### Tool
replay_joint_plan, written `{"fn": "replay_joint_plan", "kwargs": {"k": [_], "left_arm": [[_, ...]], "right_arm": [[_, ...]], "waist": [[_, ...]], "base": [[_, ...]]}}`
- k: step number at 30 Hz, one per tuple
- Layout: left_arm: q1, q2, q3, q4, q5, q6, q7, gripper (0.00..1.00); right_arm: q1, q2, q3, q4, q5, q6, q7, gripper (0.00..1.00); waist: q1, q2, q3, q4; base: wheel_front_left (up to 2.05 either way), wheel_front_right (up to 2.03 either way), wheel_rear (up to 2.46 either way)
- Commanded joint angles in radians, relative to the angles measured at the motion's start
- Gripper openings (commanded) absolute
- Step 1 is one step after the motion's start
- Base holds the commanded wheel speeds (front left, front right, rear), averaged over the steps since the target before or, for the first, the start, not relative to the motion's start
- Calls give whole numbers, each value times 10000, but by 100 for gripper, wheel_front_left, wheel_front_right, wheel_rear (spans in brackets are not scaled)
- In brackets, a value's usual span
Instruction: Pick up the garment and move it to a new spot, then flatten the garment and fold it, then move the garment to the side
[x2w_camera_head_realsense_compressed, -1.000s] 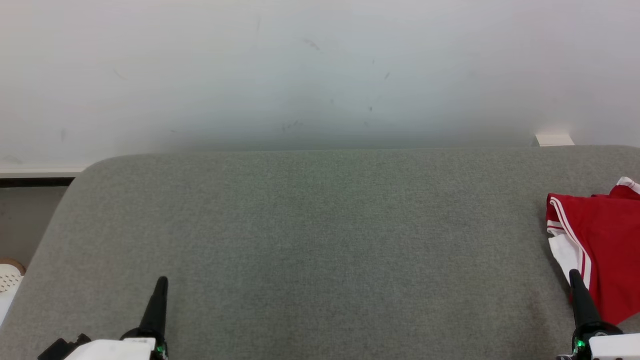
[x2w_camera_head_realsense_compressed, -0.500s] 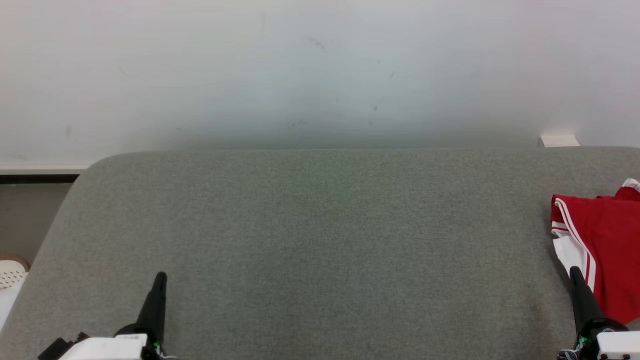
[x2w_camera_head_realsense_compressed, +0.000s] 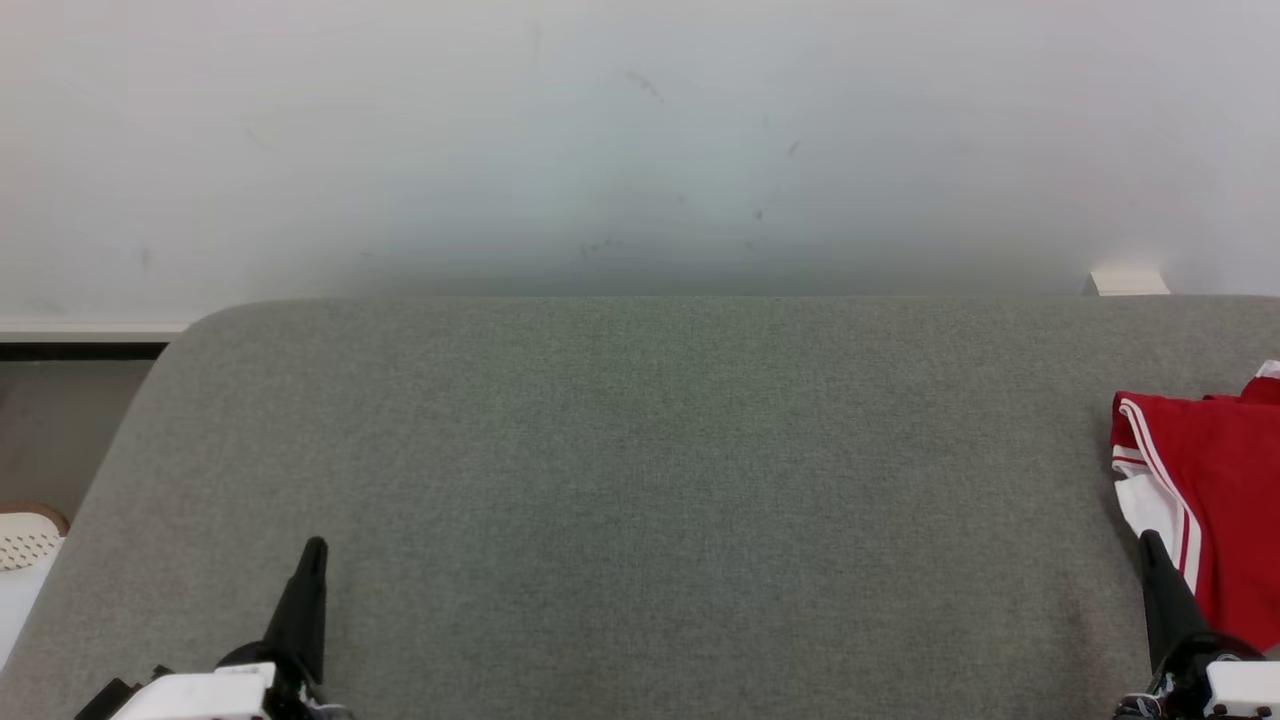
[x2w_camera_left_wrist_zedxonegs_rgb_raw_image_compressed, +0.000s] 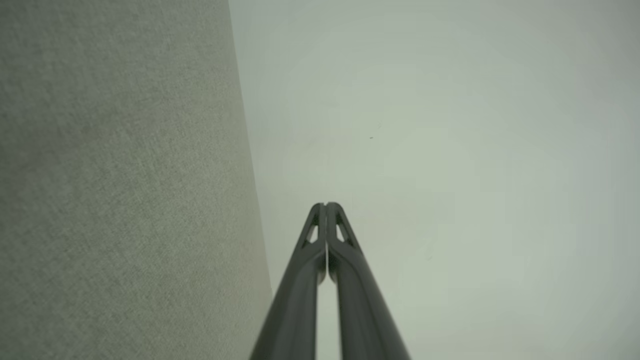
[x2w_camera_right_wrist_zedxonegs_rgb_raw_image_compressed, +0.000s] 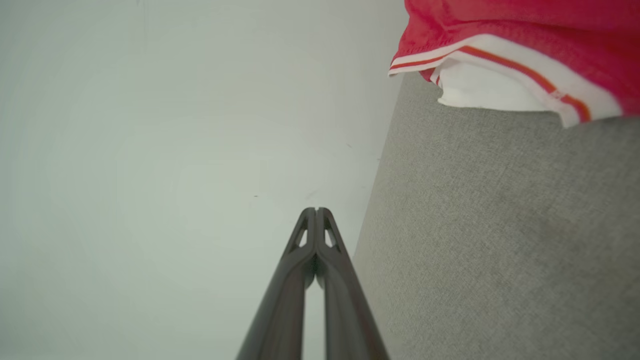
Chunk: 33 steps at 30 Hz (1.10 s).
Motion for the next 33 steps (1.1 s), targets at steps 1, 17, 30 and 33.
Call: {"fn": "replay_joint_plan", "kwargs": {"k": [1, 17, 30, 33], "left_arm": [[-95, 70, 44, -34, -205, -64, 69, 0], [-95, 68, 49, -32, -317, -67, 97, 0], [-94, 68, 48, -33, -317, -67, 96, 0], [-94, 68, 48, -34, -318, -67, 96, 0]], "right_arm": [[-131, 20, -64, 26, 208, -17, 82, 0], [-139, 33, -85, 33, 250, -17, 97, 0], [-140, 36, -90, 33, 241, -17, 105, 0], [-140, 36, -91, 33, 239, -17, 107, 0]], "waist": [[0, 0, 2, 11], [0, 0, 6, 26], [0, 0, 6, 26], [0, 0, 6, 26]], "base": [[0, 0, 0], [0, 0, 0], [0, 0, 0], [0, 0, 0]]}}
